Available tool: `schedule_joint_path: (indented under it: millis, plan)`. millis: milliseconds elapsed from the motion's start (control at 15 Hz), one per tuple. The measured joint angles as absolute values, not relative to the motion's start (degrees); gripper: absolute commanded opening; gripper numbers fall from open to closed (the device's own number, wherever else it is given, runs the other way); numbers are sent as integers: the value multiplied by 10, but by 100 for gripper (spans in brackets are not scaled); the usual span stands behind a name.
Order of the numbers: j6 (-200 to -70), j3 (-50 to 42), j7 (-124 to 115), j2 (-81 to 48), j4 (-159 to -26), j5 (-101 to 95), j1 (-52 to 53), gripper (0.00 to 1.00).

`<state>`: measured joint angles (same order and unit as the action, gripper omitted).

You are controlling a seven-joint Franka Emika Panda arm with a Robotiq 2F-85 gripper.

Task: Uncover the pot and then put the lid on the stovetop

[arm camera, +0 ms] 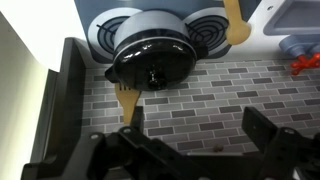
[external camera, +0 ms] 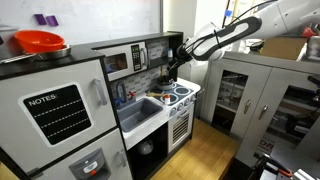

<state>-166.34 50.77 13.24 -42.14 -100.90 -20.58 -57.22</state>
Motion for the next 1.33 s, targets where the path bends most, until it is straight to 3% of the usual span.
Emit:
schedule_joint_path:
  millis: [667,1067,1333]
  plan:
    - [-1632,369,202,-412,-943,-46,-422,100]
    - [-1590,171,180,-392,-898,-44,-242,100]
    - [-1587,108,175,-395,-888,-43,-180,100]
